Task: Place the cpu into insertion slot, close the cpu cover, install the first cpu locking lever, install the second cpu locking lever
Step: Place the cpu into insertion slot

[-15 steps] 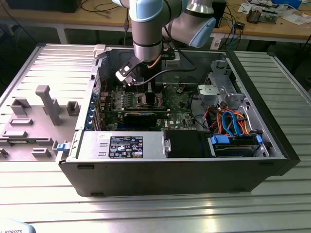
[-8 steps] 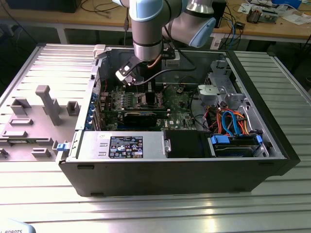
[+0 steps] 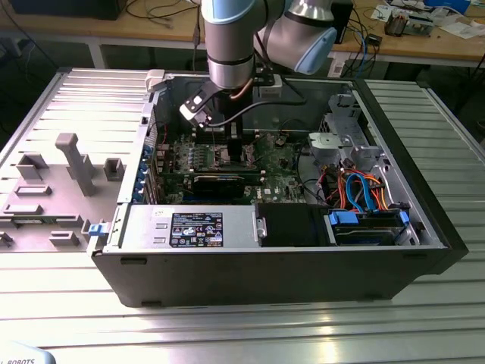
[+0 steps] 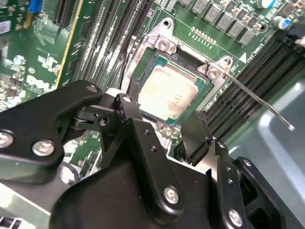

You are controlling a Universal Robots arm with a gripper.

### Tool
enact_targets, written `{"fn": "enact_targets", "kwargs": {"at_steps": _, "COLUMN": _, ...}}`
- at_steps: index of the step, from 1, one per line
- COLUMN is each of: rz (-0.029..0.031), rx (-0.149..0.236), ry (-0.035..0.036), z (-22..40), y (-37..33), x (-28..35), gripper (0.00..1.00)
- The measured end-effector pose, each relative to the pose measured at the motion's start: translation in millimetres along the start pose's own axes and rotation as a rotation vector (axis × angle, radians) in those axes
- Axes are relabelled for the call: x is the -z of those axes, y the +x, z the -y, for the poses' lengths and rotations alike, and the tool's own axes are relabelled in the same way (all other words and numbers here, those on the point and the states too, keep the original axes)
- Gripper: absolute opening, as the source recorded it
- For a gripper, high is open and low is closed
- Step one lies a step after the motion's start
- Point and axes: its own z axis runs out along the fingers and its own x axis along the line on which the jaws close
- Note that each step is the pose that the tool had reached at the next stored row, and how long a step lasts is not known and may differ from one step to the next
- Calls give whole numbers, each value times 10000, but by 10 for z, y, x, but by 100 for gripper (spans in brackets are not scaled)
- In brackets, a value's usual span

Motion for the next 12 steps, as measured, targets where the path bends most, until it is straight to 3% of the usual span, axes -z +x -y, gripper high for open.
{"fn": "enact_targets", "kwargs": {"at_steps": 1, "rz": 0, "rx": -1, "ry": 11, "z": -3, "y": 0, "x": 25, "gripper": 60}}
{"fn": "enact_targets", "kwargs": {"at_steps": 2, "rz": -1, "rx": 1, "ry": 30, "z": -6, "y": 0, "x": 41, "gripper": 47}}
{"fn": "enact_targets", "kwargs": {"at_steps": 3, "rz": 1, "rx": 2, "ry": 53, "z": -8, "y": 0, "x": 52, "gripper": 47}}
{"fn": "enact_targets", "kwargs": {"at_steps": 5, "rz": 2, "rx": 2, "ry": 138, "z": -16, "y": -1, "x": 73, "gripper": 35}}
{"fn": "enact_targets", "kwargs": {"at_steps": 7, "rz": -2, "rx": 3, "ry": 282, "z": -34, "y": 0, "x": 83, "gripper": 29}}
{"fn": "enact_targets", "kwargs": {"at_steps": 8, "rz": -27, "rx": 1, "ry": 385, "z": -47, "y": 0, "x": 83, "gripper": 29}}
{"fn": "enact_targets", "kwargs": {"at_steps": 9, "rz": -62, "rx": -1, "ry": 468, "z": -57, "y": -1, "x": 83, "gripper": 17}}
{"fn": "enact_targets", "kwargs": {"at_steps": 10, "rz": -107, "rx": -3, "ry": 532, "z": -63, "y": -1, "x": 82, "gripper": 17}}
{"fn": "enact_targets", "kwargs": {"at_steps": 12, "rz": -123, "rx": -4, "ry": 554, "z": -65, "y": 0, "x": 82, "gripper": 11}}
